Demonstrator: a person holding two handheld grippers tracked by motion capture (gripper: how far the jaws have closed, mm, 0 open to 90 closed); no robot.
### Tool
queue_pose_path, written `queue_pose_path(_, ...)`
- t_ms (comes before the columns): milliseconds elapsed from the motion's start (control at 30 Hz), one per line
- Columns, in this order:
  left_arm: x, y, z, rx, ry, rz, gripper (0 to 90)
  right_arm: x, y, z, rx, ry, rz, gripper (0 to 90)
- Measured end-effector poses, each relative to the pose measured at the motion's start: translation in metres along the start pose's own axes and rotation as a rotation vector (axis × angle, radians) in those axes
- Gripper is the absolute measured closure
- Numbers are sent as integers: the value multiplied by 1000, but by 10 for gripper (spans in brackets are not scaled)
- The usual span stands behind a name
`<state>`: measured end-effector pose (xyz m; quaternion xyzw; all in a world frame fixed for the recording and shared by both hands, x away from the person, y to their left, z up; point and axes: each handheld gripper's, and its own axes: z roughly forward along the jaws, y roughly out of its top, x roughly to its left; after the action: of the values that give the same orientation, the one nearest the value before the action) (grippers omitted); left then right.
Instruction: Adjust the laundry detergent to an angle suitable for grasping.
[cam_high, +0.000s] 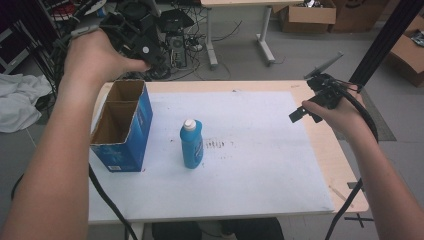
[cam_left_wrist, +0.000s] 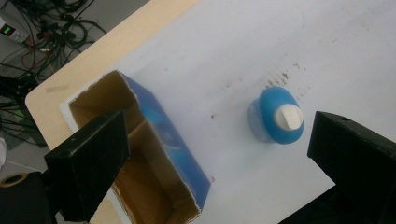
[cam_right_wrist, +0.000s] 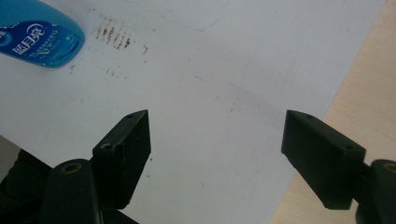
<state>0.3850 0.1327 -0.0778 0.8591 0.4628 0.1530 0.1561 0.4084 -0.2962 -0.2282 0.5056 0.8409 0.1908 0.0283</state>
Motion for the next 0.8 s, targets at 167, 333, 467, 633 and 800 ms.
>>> queue_pose_path(167, -1, 1, 1, 5, 1, -3, 62, -1, -1, 2, 0, 2, -1, 242)
queue_pose_path(333, -4, 1, 3, 10, 1, -2, 62, -3, -3, 3, -1, 8, 3, 242)
queue_pose_path(467, -7, -1, 1, 4, 3, -2, 63, -4, -5, 1, -6, 6, 2, 239)
queue_pose_path(633, -8, -3, -2, 3, 11, -6, 63, -4, -7, 1, -9, 7, 2, 240)
queue_pose_path(800, -10, -3, 0, 4, 7, -7, 62, -3, -9, 1, -8, 6, 2, 241)
